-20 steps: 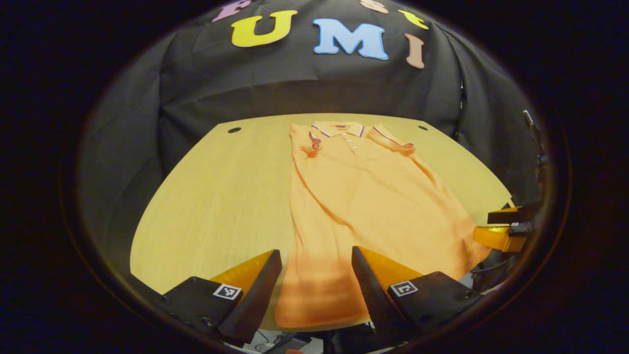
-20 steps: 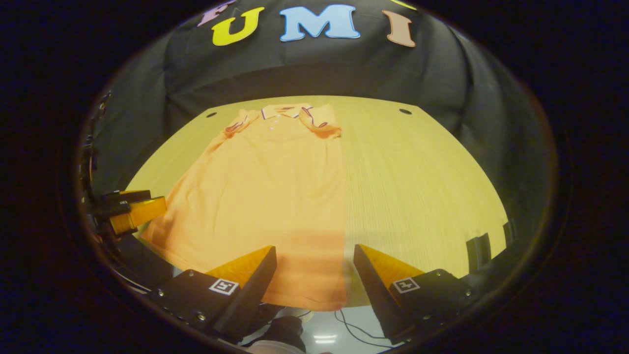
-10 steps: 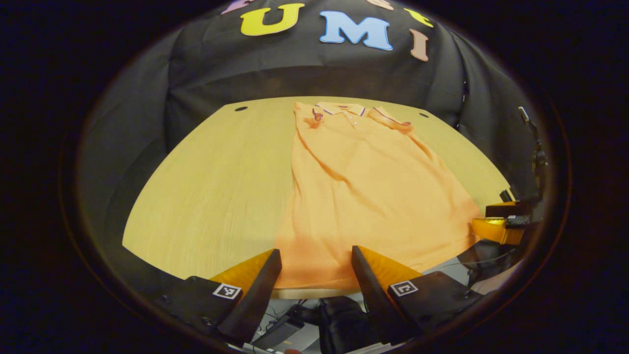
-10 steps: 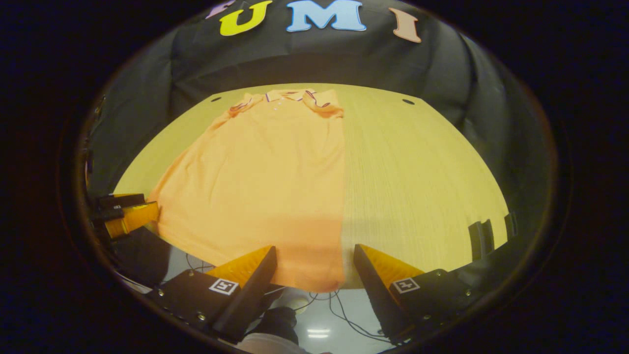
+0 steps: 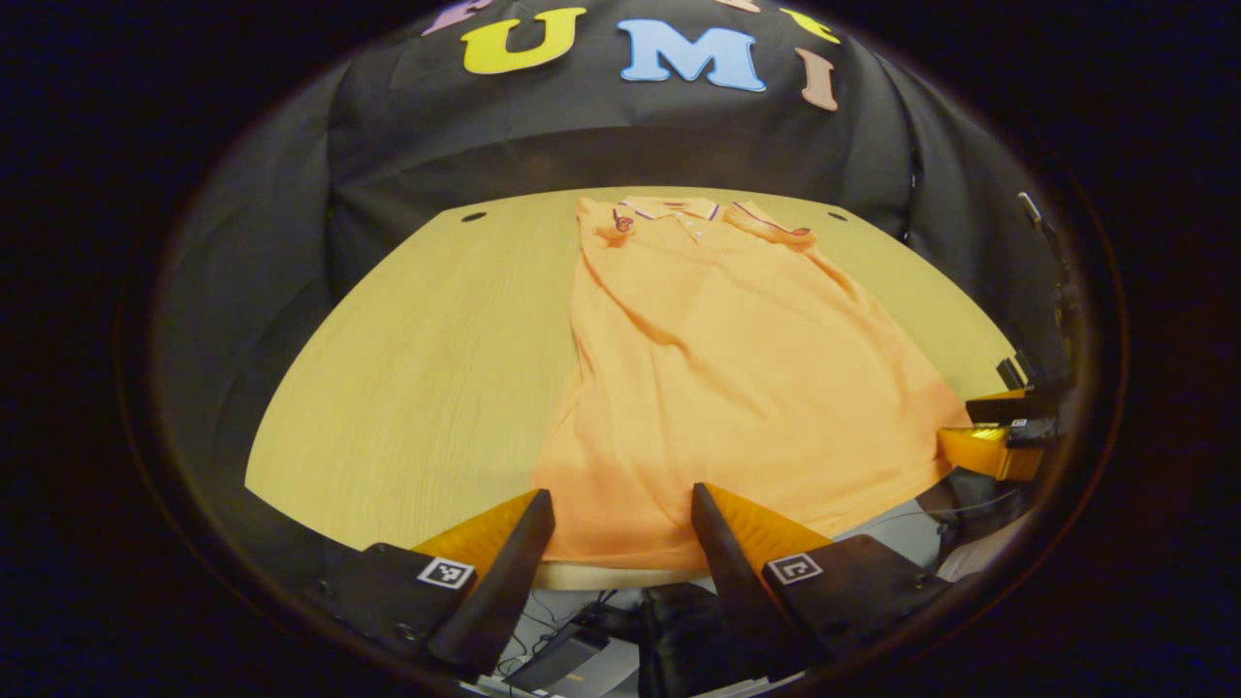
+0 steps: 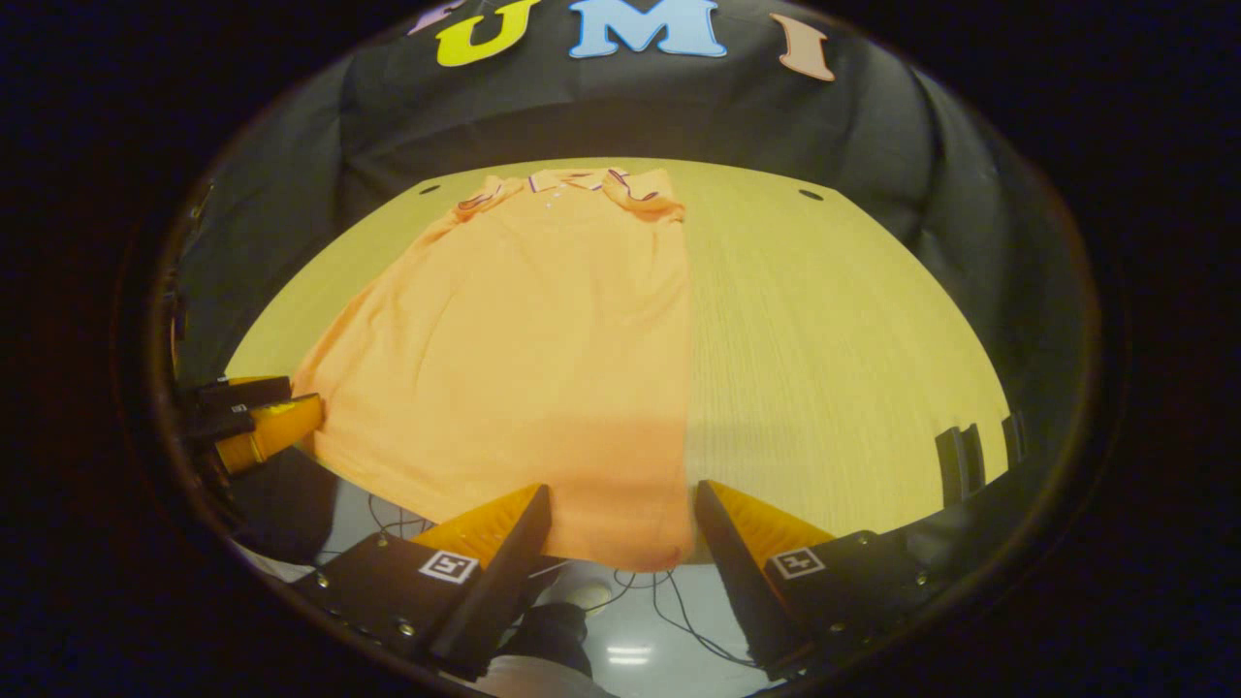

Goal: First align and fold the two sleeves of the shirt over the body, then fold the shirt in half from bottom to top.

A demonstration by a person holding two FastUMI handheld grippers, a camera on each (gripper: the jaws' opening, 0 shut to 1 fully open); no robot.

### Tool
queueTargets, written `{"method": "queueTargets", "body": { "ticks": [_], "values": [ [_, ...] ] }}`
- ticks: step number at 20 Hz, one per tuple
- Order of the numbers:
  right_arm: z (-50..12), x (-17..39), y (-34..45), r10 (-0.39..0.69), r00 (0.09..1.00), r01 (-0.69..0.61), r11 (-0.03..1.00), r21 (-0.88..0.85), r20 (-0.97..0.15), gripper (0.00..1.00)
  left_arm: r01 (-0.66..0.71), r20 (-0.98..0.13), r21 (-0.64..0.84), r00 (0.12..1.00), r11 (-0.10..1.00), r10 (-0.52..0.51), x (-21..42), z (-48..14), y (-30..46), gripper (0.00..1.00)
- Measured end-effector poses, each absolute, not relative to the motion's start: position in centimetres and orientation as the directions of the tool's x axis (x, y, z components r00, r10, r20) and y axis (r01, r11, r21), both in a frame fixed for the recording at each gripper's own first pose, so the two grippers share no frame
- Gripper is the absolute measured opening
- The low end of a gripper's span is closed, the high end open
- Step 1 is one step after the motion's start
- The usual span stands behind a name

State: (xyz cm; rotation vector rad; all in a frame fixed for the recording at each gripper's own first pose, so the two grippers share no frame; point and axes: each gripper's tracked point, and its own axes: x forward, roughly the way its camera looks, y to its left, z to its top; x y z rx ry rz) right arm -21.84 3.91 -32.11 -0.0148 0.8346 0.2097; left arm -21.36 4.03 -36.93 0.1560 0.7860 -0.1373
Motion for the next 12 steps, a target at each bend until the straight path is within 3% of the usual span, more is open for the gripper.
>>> {"method": "queueTargets", "body": {
  "ticks": [1,2,3,4,5,6,7,9,10,11,12],
  "values": [
    [-32.3,-21.8,4.2,0.182,0.649,-0.195,0.978,0.069,-0.738,0.88,0.186,-0.714,0.088,0.697,0.979,-0.068,-21.4,-37.0,3.7,0.89],
    [-32.2,-21.7,4.4,0.185,0.648,-0.200,0.977,0.069,-0.739,0.80,0.200,-0.713,0.088,0.697,0.976,-0.079,-21.4,-37.0,3.3,0.74],
    [-32.2,-21.8,4.6,0.190,0.649,-0.203,0.976,0.072,-0.737,0.75,0.210,-0.711,0.089,0.698,0.974,-0.086,-21.6,-37.0,2.7,0.67],
    [-32.2,-21.8,4.7,0.191,0.647,-0.203,0.976,0.075,-0.738,0.59,0.213,-0.709,0.089,0.699,0.973,-0.088,-21.5,-37.0,2.3,0.46],
    [-32.3,-21.7,4.7,0.194,0.645,-0.210,0.975,0.072,-0.739,0.50,0.221,-0.709,0.097,0.699,0.970,-0.088,-21.6,-37.0,2.0,0.36],
    [-32.3,-21.7,4.8,0.197,0.644,-0.216,0.974,0.072,-0.739,0.49,0.227,-0.711,0.110,0.699,0.968,-0.083,-21.6,-37.1,1.9,0.22],
    [-32.3,-21.8,4.8,0.197,0.646,-0.206,0.975,0.080,-0.737,0.49,0.233,-0.711,0.120,0.698,0.965,-0.080,-21.5,-37.1,1.8,0.17],
    [-32.1,-21.9,5.0,0.218,0.640,-0.200,0.973,0.114,-0.737,0.13,0.230,-0.711,0.115,0.699,0.966,-0.081,-21.2,-36.8,1.7,0.17],
    [-32.1,-21.8,5.1,0.225,0.640,-0.207,0.971,0.117,-0.735,0.14,0.226,-0.712,0.111,0.698,0.968,-0.081,-21.2,-37.0,1.6,0.07],
    [-32.1,-21.6,4.9,0.212,0.644,-0.194,0.975,0.112,-0.735,0.14,0.222,-0.713,0.107,0.697,0.969,-0.081,-21.3,-37.0,1.5,0.07],
    [-31.7,-22.1,5.2,0.222,0.646,-0.190,0.974,0.128,-0.731,0.01,0.214,-0.713,0.101,0.697,0.971,-0.079,-21.3,-36.9,1.5,0.07]
  ]
}}
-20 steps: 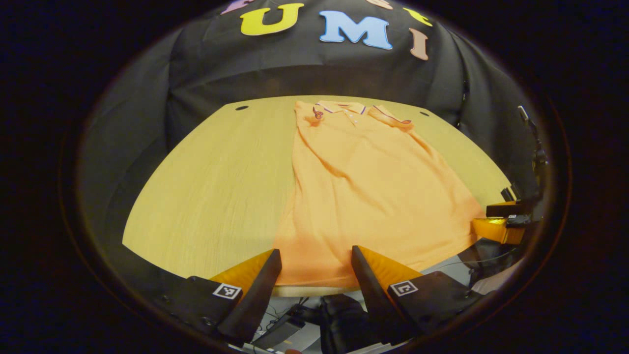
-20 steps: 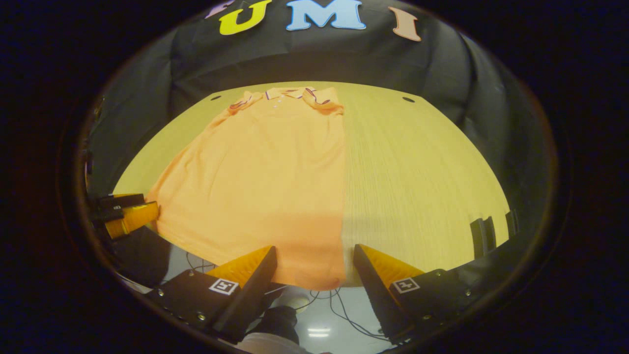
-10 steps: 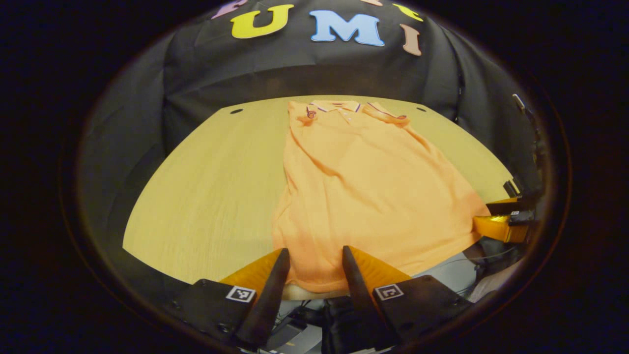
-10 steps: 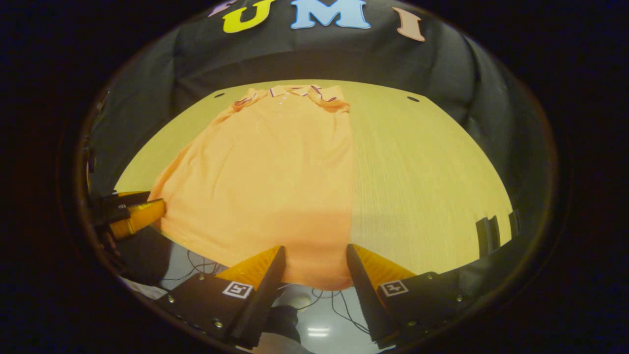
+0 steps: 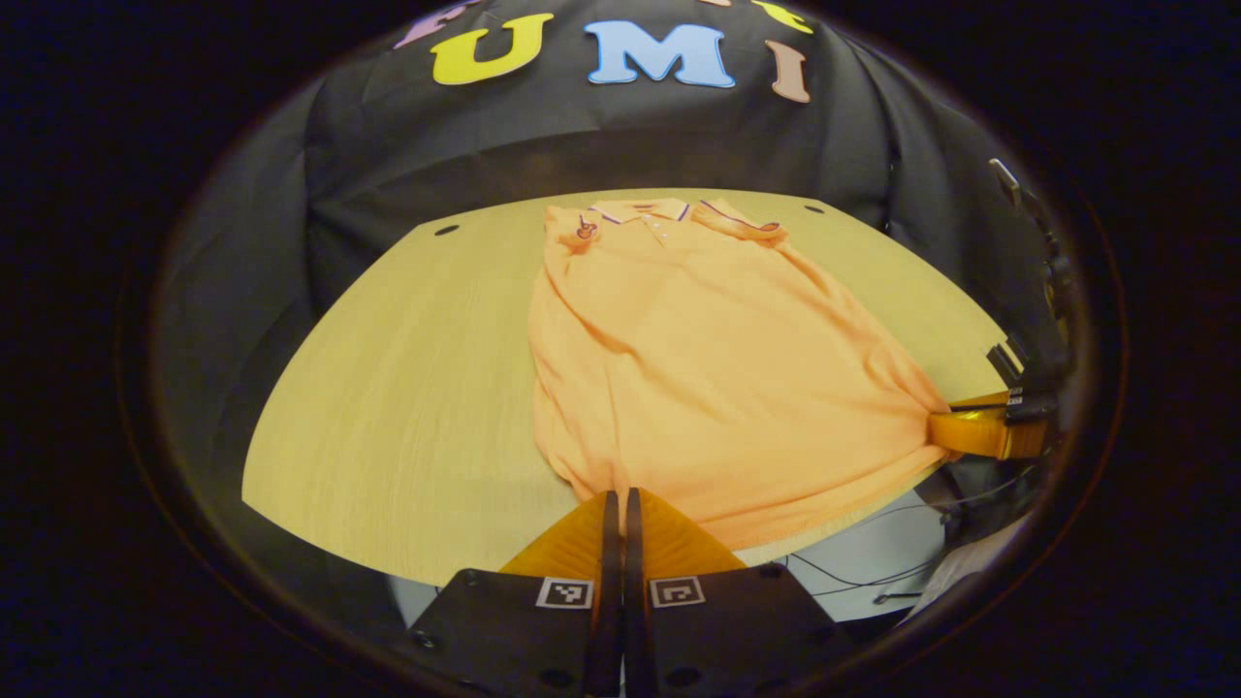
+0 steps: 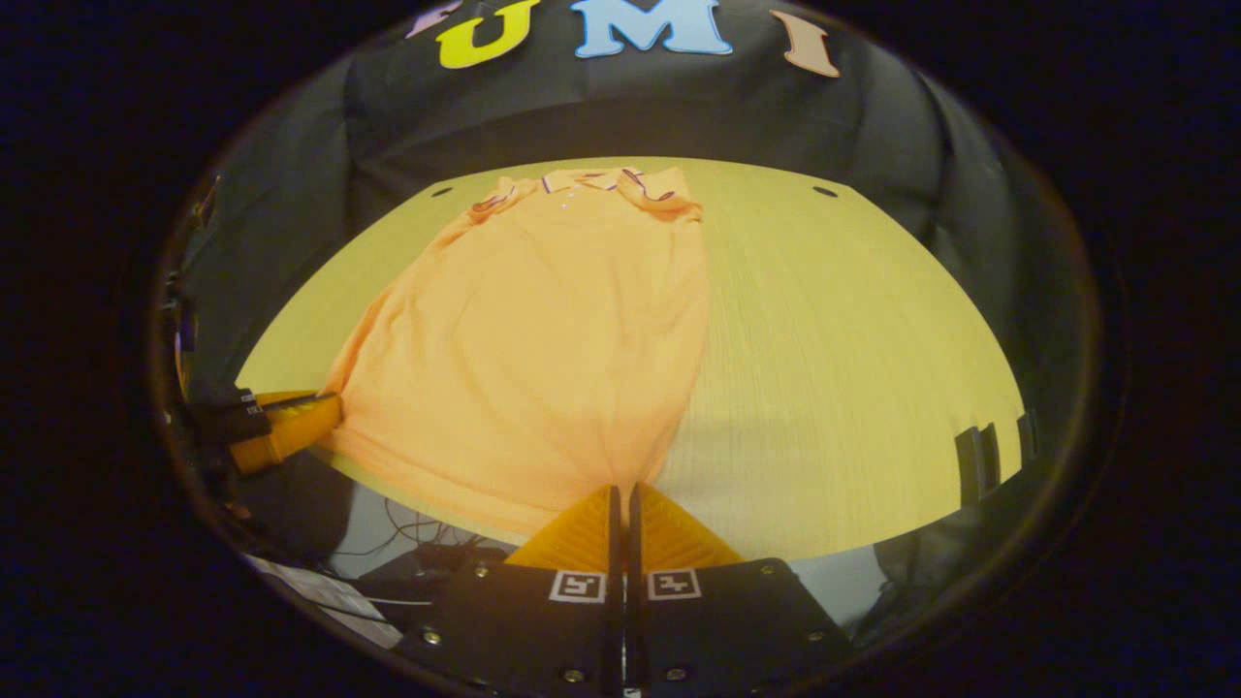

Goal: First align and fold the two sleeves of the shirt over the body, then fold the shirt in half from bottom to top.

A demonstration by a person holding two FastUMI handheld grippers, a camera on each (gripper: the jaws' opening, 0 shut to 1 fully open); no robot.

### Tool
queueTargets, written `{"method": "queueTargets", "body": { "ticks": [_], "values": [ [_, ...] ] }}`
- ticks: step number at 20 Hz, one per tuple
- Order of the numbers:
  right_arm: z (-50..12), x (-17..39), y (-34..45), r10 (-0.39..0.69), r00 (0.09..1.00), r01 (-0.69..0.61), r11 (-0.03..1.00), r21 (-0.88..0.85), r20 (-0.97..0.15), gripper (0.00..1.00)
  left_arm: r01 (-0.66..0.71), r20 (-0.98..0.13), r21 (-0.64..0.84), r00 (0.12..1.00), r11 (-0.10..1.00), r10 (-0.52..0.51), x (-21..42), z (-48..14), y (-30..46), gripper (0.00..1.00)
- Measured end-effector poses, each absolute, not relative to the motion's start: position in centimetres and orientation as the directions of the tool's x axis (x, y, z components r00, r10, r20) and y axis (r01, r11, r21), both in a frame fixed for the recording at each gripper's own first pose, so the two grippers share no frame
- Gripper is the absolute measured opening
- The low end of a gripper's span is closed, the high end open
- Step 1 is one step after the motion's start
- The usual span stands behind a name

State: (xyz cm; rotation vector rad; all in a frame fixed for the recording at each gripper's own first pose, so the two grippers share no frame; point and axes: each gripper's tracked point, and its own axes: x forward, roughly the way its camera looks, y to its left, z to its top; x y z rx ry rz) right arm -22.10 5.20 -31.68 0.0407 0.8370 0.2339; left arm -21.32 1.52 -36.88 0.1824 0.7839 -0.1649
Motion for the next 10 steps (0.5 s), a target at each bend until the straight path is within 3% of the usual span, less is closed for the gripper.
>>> {"method": "queueTargets", "body": {
  "ticks": [10],
  "values": [
    [-25.8,-19.0,4.1,0.285,0.718,-0.240,0.958,0.159,-0.634,0.01,0.143,-0.637,0.070,0.768,0.987,-0.065,-18.2,-31.0,0.3,0.07]
  ]
}}
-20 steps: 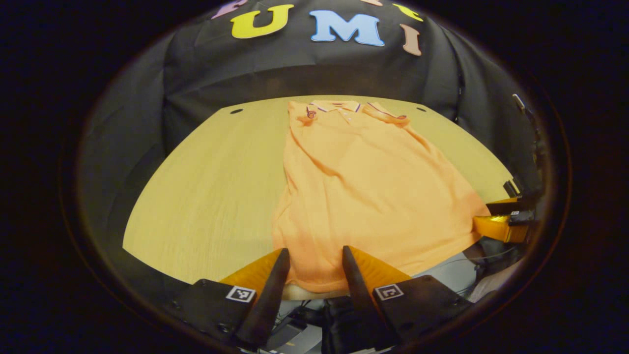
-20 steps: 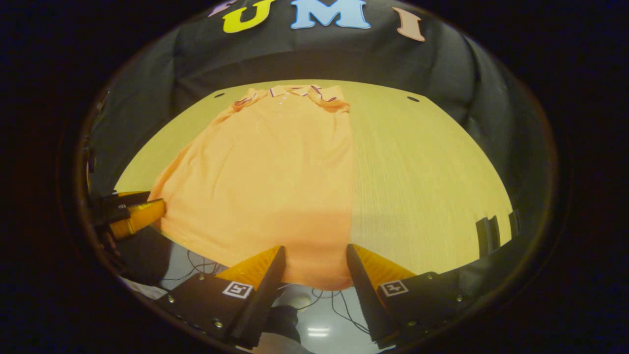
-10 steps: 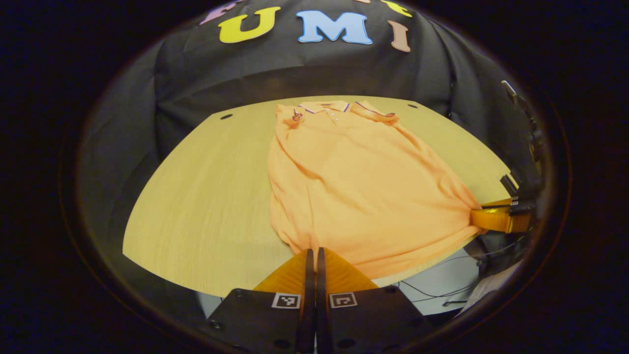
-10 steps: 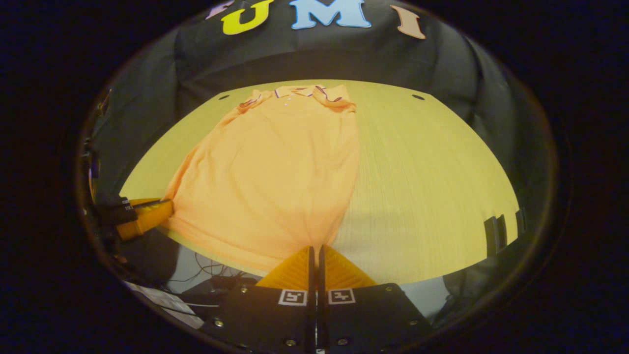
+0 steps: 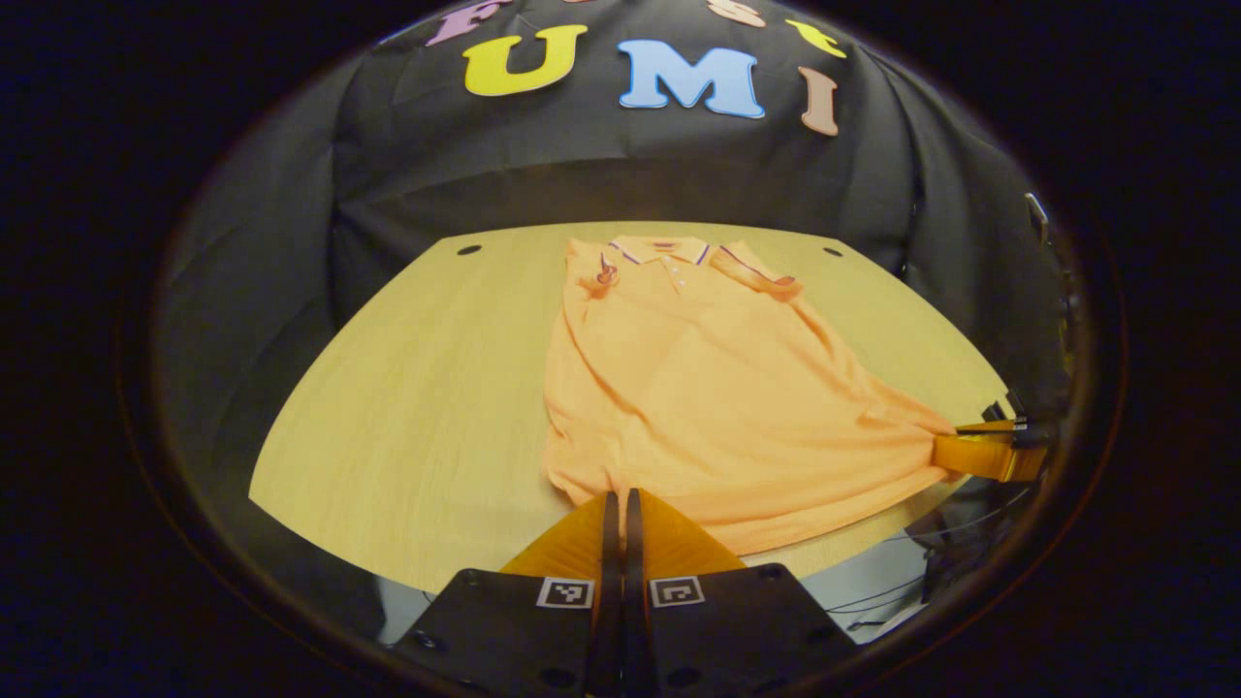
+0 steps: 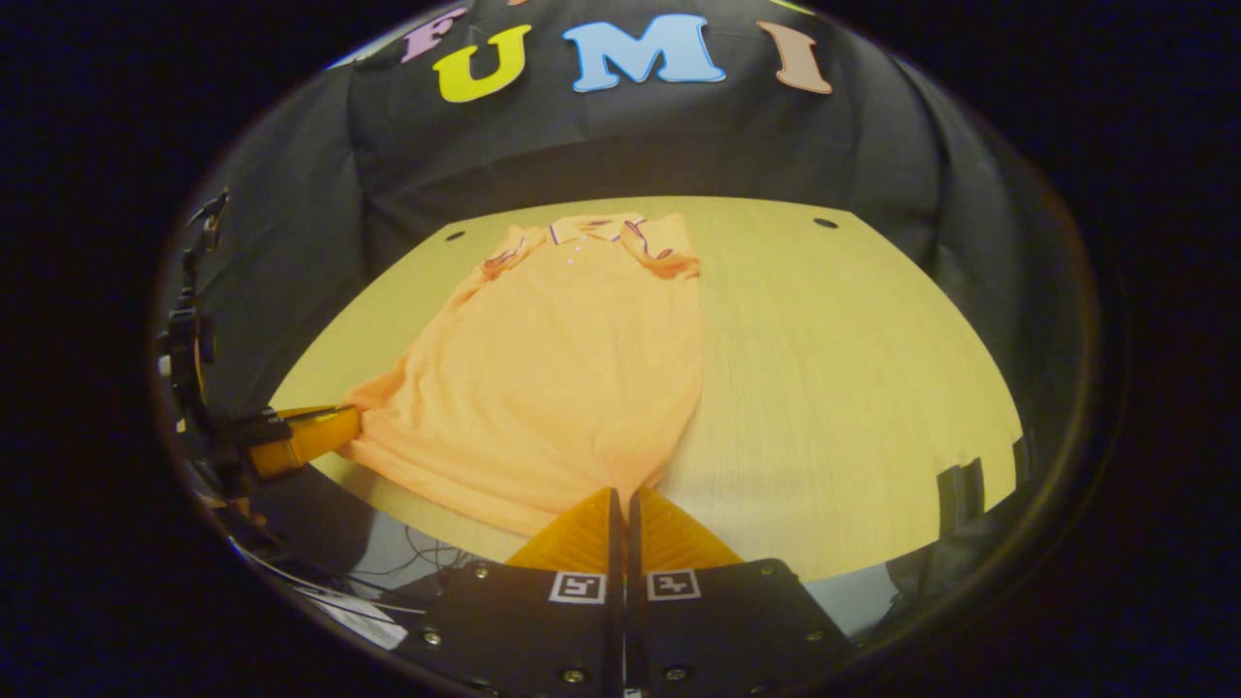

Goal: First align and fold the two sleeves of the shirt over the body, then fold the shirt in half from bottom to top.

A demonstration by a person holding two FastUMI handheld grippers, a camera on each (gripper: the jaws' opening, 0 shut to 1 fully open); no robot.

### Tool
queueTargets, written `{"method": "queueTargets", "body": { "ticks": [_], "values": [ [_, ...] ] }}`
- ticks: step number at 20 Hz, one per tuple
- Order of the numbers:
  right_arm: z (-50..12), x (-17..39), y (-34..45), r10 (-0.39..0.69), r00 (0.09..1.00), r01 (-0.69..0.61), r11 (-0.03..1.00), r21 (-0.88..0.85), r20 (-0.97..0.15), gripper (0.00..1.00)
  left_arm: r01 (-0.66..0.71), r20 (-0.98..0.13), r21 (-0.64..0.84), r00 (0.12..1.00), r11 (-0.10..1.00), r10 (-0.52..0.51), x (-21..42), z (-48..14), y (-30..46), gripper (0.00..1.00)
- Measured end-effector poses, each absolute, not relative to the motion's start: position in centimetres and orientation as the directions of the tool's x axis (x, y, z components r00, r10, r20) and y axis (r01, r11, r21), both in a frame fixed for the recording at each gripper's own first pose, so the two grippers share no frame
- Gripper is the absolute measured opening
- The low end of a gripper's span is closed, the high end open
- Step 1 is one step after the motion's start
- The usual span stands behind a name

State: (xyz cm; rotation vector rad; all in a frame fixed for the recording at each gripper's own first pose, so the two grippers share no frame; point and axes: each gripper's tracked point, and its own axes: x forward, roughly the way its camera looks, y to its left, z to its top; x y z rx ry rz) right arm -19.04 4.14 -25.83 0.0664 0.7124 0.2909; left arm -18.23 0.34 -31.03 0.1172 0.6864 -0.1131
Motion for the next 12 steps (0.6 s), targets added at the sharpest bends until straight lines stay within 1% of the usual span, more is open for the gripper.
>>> {"method": "queueTargets", "body": {
  "ticks": [5,6,9,12],
  "values": [
    [-21.6,-14.9,3.7,0.278,0.774,-0.234,0.960,0.152,-0.568,0.01,0.157,-0.587,0.066,0.804,0.985,-0.089,-14.5,-27.5,-0.5,0.07],
    [-20.9,-14.0,3.7,0.277,0.782,-0.232,0.961,0.152,-0.558,0.01,0.162,-0.578,0.065,0.810,0.985,-0.095,-13.6,-26.9,-0.7,0.08],
    [-19.4,-11.6,3.1,0.247,0.804,-0.220,0.969,0.115,-0.541,0.01,0.177,-0.558,0.059,0.822,0.982,-0.115,-10.6,-25.5,-1.3,0.07],
    [-18.1,-9.0,3.2,0.235,0.818,-0.209,0.972,0.109,-0.525,0.01,0.198,-0.544,0.062,0.828,0.978,-0.133,-7.3,-24.6,-1.8,0.07]
  ]
}}
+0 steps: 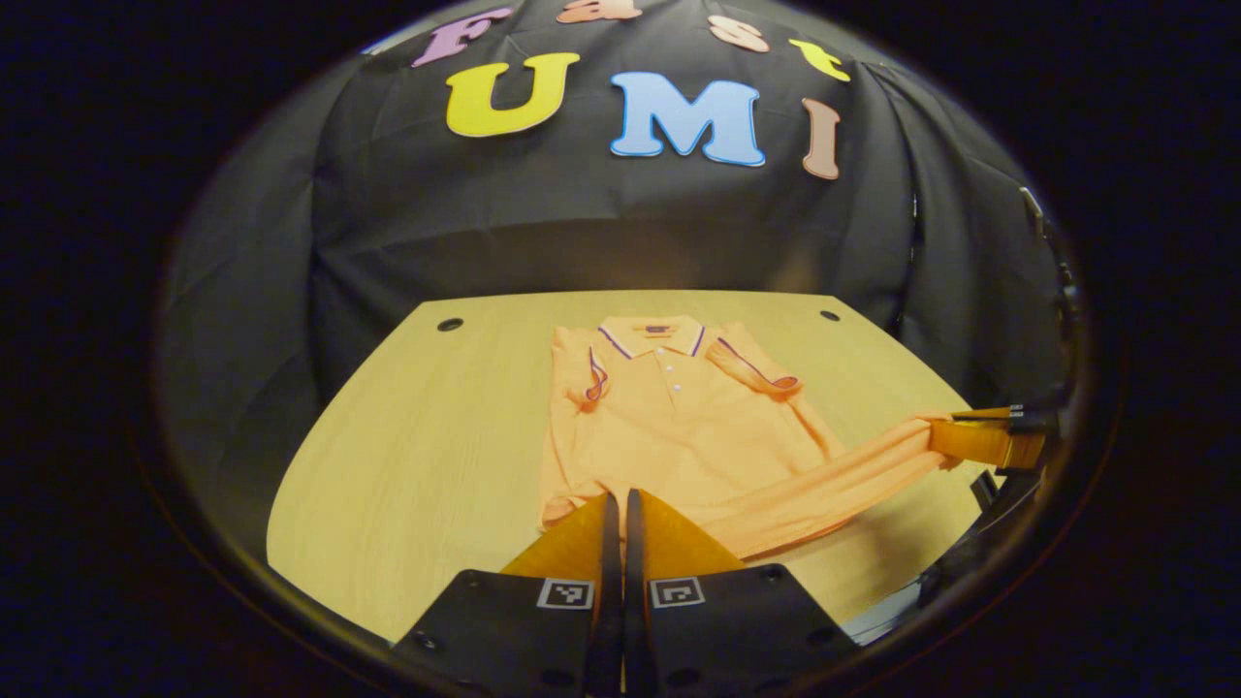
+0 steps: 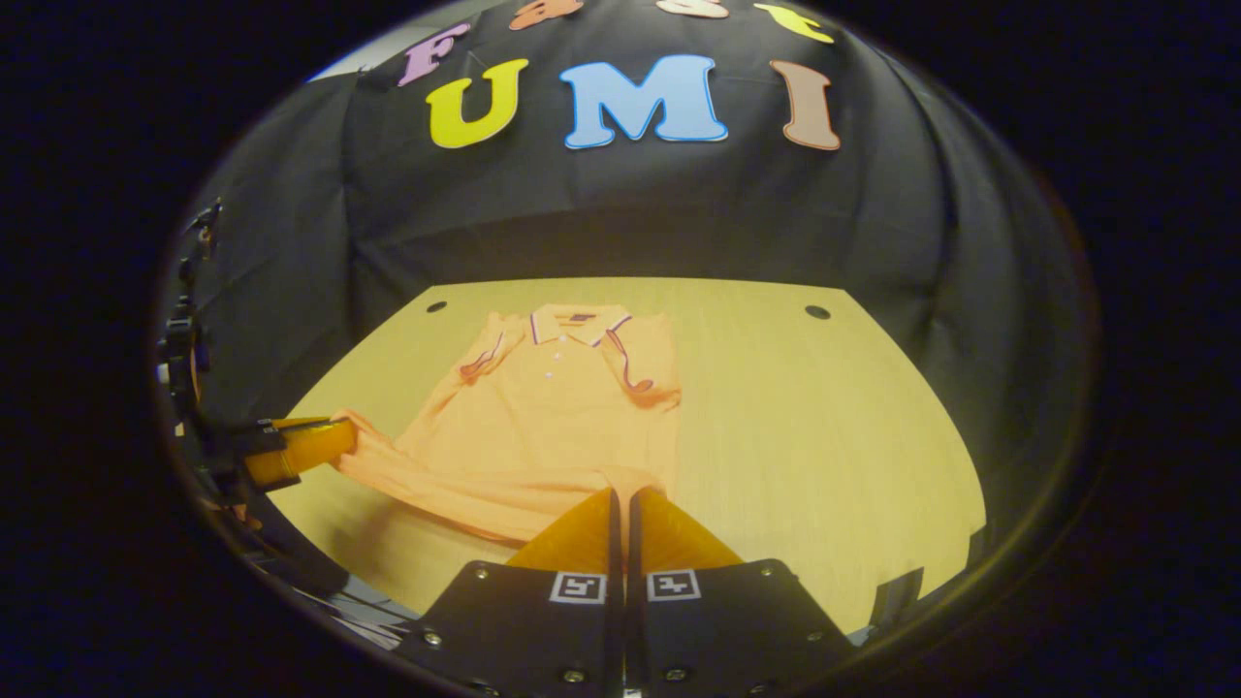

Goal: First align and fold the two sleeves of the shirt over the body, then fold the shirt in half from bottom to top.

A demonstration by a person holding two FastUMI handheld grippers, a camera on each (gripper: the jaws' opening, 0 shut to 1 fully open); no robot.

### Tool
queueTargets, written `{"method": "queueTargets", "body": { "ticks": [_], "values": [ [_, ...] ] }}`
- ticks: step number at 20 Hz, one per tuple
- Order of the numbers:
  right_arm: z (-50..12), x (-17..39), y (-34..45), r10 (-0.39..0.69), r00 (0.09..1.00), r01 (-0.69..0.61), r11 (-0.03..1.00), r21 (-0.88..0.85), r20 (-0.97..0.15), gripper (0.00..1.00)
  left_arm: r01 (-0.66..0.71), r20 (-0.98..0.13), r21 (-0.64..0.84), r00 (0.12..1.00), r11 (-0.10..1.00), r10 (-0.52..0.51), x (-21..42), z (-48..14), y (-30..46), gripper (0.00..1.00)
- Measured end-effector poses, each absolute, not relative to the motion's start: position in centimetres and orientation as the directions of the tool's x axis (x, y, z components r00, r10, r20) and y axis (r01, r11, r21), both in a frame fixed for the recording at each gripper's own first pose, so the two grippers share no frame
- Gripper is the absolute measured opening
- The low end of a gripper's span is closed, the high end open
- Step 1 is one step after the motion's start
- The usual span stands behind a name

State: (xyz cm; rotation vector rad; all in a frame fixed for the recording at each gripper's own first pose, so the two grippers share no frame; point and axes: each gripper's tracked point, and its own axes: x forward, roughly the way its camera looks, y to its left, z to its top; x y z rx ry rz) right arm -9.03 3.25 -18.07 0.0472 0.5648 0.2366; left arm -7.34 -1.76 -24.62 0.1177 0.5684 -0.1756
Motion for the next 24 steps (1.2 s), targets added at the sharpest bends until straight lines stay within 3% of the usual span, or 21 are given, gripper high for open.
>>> {"method": "queueTargets", "body": {
  "ticks": [24],
  "values": [
    [-13.2,15.3,6.1,0.096,0.878,-0.100,0.995,0.017,-0.470,0.01,0.249,-0.410,0.026,0.886,0.968,-0.217,21.3,-21.7,-2.3,0.07]
  ]
}}
